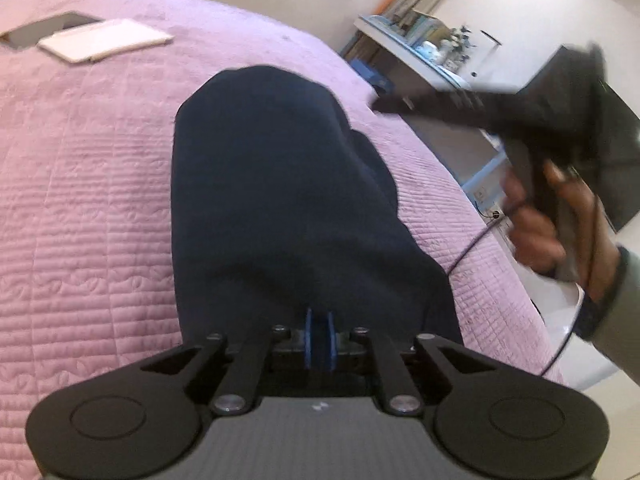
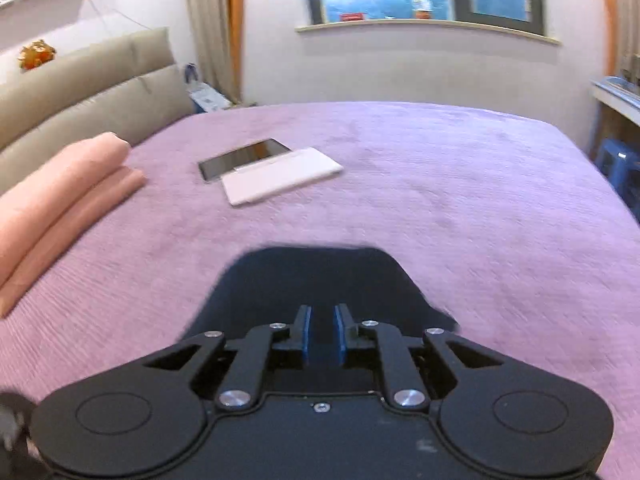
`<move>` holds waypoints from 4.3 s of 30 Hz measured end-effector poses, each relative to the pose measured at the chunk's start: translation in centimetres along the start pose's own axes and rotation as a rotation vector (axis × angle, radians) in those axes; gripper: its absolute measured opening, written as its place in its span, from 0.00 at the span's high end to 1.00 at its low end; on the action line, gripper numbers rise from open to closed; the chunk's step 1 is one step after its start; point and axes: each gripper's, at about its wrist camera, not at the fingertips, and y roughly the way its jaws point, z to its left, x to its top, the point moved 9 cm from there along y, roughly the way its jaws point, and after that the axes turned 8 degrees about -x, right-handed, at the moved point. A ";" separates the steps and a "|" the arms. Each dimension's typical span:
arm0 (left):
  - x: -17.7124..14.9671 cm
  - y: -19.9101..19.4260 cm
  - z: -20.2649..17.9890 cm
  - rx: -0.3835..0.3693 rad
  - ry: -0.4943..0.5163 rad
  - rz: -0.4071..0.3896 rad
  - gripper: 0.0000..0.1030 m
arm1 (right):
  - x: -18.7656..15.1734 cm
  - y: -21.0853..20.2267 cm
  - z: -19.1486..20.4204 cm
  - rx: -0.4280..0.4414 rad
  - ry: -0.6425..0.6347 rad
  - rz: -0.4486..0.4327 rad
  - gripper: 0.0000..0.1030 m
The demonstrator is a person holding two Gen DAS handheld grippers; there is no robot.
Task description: Fold large clothes
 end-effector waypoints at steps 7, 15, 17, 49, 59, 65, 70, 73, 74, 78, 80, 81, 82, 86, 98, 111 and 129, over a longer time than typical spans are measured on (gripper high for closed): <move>-0.1 0.4 1.0 -0.050 -0.045 -0.002 0.90 | 0.8 8.4 3.1 0.083 -0.145 0.053 0.90; 0.1 0.6 0.9 -0.071 -0.027 0.015 0.93 | -1.7 14.3 -4.8 -0.215 -0.072 0.154 0.95; 0.4 0.3 0.9 -0.083 -0.047 0.019 0.92 | -1.5 12.2 -5.7 -0.249 -0.050 0.148 0.93; -0.6 -3.2 2.8 -0.122 -0.050 0.153 0.74 | -18.4 -8.0 -1.3 -0.173 0.037 0.484 0.48; 3.4 -2.6 2.5 -0.062 0.009 0.142 0.44 | -13.2 -8.8 -3.9 -0.202 0.140 0.324 0.25; 5.3 0.3 4.5 0.020 -0.052 0.105 0.43 | -11.9 -5.3 -4.3 -0.161 0.243 0.277 0.25; 5.6 1.7 5.4 0.009 -0.074 0.094 0.28 | -12.9 -3.4 -4.9 -0.149 0.261 0.282 0.23; 5.7 2.3 6.1 -0.015 -0.124 0.089 0.23 | -13.4 -2.3 -5.2 -0.117 0.289 0.309 0.21; 5.7 2.5 6.3 -0.023 -0.140 0.090 0.21 | -13.5 -1.7 -5.3 -0.107 0.300 0.314 0.21; 5.6 3.3 7.2 -0.048 -0.193 0.109 0.15 | -14.2 -0.3 -5.8 -0.043 0.368 0.353 0.20; 5.6 3.2 7.6 -0.063 -0.228 0.129 0.19 | -14.4 -0.1 -6.0 -0.018 0.383 0.366 0.19; 5.8 2.9 7.6 -0.060 -0.228 0.131 0.21 | -14.4 -0.1 -6.0 -0.009 0.388 0.370 0.19; 5.9 2.3 7.7 -0.044 -0.217 0.131 0.21 | -14.4 0.0 -6.0 -0.003 0.390 0.374 0.19; 6.1 0.8 7.8 -0.044 -0.223 0.158 0.18 | -14.5 0.3 -6.1 0.024 0.399 0.391 0.16; 4.8 8.5 9.9 -0.232 -0.417 0.203 0.02 | -13.9 1.9 -5.3 0.076 0.385 0.373 0.00; 5.8 5.2 5.1 -0.242 -0.284 -0.041 0.30 | -9.6 -1.4 -0.4 0.158 0.263 0.228 0.62; -4.7 -17.6 3.3 -0.268 -0.259 -0.153 0.30 | -11.1 -16.2 18.7 0.159 0.132 0.151 0.62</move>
